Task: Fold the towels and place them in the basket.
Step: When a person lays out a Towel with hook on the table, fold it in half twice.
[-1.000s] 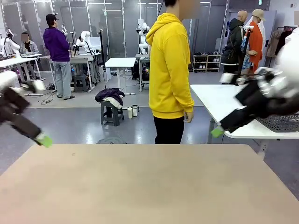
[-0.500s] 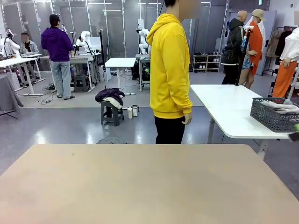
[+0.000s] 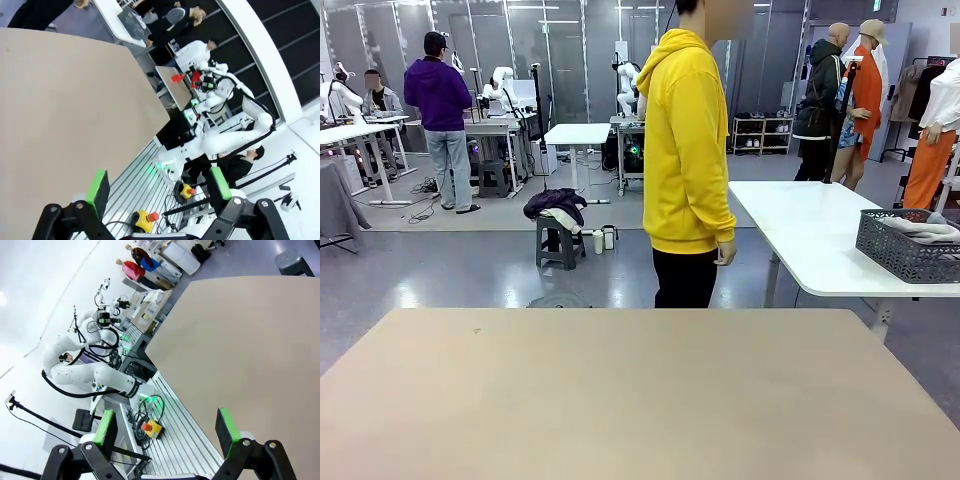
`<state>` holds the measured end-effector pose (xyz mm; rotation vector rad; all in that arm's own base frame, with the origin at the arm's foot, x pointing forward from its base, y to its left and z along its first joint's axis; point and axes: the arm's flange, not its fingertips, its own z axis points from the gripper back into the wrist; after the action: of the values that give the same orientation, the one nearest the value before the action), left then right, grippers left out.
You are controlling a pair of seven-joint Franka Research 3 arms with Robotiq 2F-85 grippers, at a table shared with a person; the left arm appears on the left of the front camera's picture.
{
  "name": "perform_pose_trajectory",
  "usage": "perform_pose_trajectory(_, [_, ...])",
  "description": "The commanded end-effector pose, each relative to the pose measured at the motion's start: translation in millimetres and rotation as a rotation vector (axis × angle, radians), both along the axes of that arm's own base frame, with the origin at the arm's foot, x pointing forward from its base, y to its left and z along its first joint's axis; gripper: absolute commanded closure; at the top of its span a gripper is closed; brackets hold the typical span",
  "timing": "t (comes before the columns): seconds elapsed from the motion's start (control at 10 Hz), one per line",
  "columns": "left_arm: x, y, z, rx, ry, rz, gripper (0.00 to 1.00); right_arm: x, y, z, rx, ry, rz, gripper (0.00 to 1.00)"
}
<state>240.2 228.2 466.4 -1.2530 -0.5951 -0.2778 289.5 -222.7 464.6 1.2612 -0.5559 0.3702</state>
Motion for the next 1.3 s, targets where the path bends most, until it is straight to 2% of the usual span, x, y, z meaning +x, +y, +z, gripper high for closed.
perform_pose_trajectory(0.0, [6,2,12,-0.010,-0.005,0.018,0.00,4,-3,5,-0.002,-0.031,0.017,0.00])
perform_pose_trajectory(0.1, [7,-2,17,-0.020,-0.017,0.007,0.00,6,-1,4,-0.002,-0.033,0.034,0.00])
perform_pose_trajectory(0.2, [3,4,-1,-0.008,0.010,0.020,0.00,0,-4,-2,0.011,-0.004,0.001,0.00])
perform_pose_trajectory(1.2, [3,4,-1,-0.008,0.010,0.020,0.00,0,-4,-2,0.011,-0.004,0.001,0.00])
